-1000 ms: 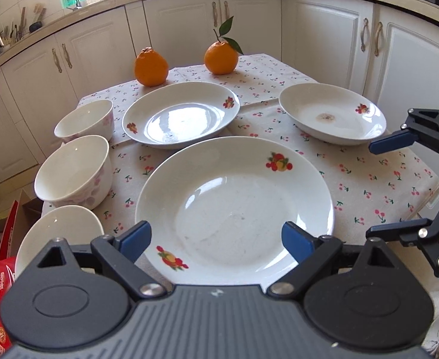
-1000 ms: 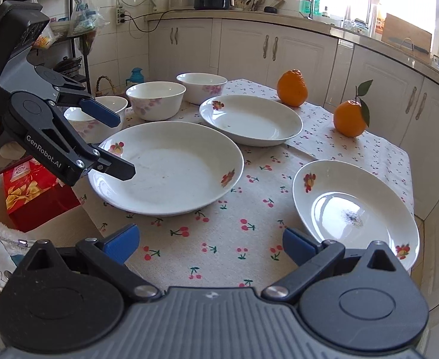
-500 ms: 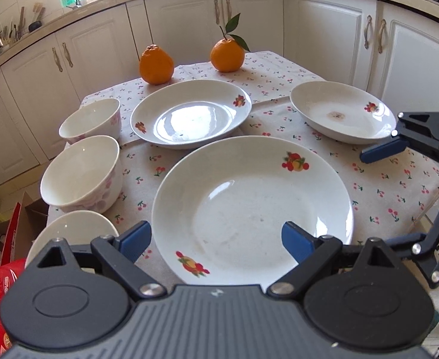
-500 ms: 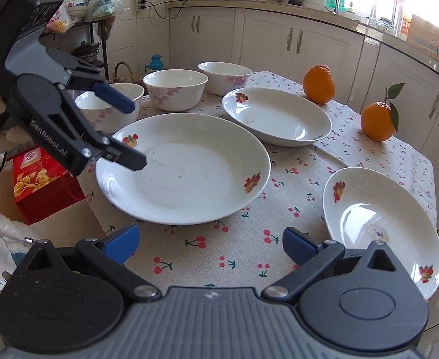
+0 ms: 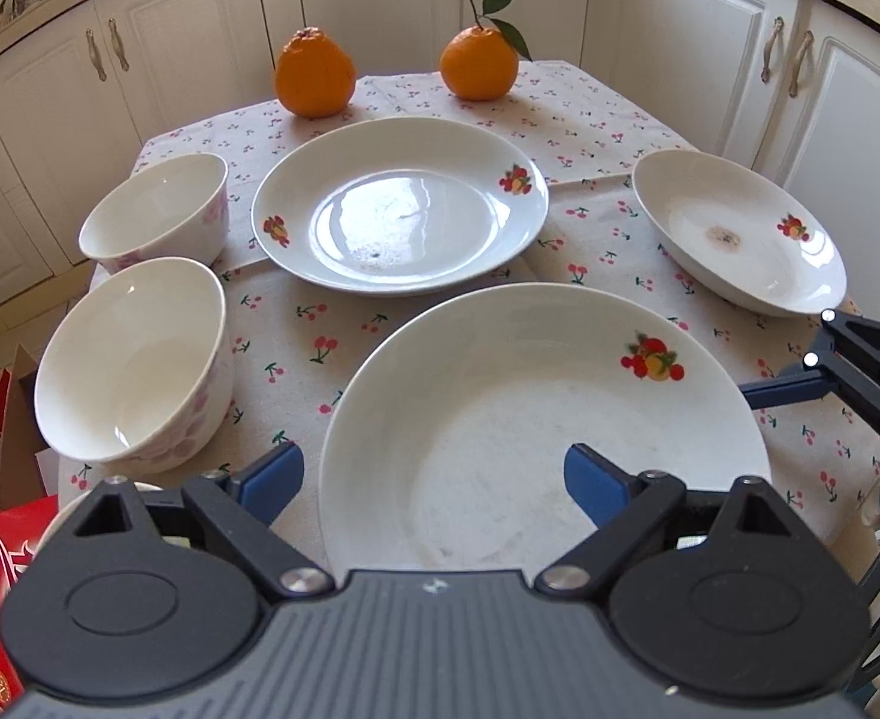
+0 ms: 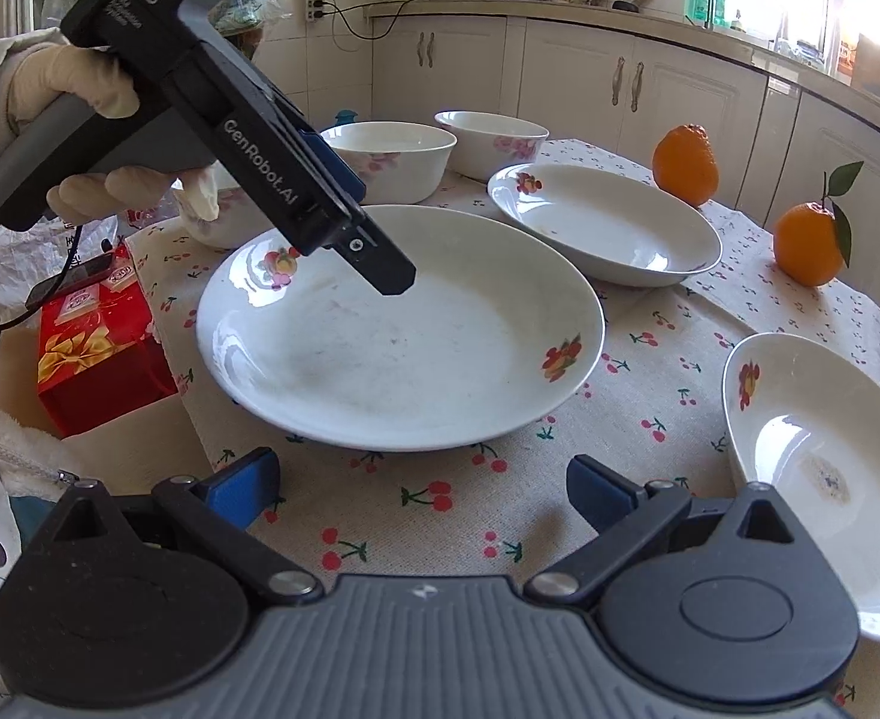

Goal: Organize plates and bowls
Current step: 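Grasp the deep fruit-decal plate's rim with the left gripper and lift it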

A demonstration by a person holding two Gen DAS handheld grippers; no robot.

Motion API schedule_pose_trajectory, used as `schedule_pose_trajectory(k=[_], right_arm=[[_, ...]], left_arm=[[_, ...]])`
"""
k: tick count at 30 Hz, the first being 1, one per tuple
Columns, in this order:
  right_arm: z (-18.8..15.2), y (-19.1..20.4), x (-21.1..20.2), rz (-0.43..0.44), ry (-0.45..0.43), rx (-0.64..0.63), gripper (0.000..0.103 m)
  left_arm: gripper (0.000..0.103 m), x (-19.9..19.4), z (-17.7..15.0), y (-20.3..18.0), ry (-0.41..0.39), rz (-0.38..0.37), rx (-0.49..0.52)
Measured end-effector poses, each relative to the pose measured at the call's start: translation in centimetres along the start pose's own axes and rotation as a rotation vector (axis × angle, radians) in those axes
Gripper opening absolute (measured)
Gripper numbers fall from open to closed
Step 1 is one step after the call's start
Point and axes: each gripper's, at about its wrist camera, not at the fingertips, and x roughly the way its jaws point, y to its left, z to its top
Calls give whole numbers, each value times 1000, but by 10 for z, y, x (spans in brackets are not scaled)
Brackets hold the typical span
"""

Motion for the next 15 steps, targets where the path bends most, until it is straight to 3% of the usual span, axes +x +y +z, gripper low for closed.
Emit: schedule_pose_trajectory(k=[9, 15], right_arm=[[0, -5, 7, 52, -31, -1, 103], [2, -6, 12, 69, -39, 2, 103]], left_arm=[[91, 22, 12, 8, 137, -45, 6], [88, 30, 17, 10, 179, -73, 9]])
